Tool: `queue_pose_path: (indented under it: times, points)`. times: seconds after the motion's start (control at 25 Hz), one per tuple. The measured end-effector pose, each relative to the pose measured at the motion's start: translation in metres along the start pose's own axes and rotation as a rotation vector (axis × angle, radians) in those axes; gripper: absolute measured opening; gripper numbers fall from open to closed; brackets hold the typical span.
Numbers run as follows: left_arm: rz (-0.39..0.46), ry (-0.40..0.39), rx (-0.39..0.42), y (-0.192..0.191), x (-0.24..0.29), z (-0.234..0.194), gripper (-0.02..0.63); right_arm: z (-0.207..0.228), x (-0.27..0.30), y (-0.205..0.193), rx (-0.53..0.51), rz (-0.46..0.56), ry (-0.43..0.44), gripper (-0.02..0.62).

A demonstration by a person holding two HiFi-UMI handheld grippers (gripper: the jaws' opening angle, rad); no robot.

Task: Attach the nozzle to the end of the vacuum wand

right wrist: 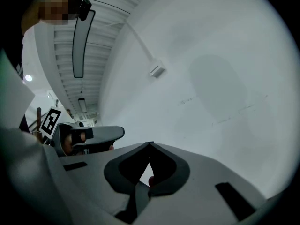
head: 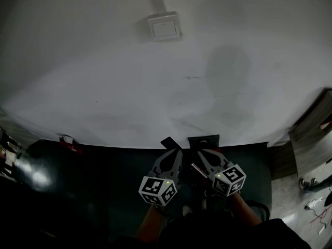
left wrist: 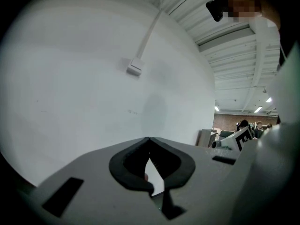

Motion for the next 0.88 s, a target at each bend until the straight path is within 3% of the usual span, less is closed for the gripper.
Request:
queue_pose_path:
  times: [0.88]
  points:
    - [-0.002,0.009,-0.013,-0.0028,-0.0086,-0.0091,0.003,-0.0059,0.0063,0.0046,-0.004,0.006,0.002,0.017]
Point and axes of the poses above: the fingertips, and each gripper's own axes: x forward along the fingers, z to its right, y out of its top, the point moved 10 cm from there along -x, backward along the fingers, and after that the axes turned 4 degrees about -z, right-handed, at the moved point
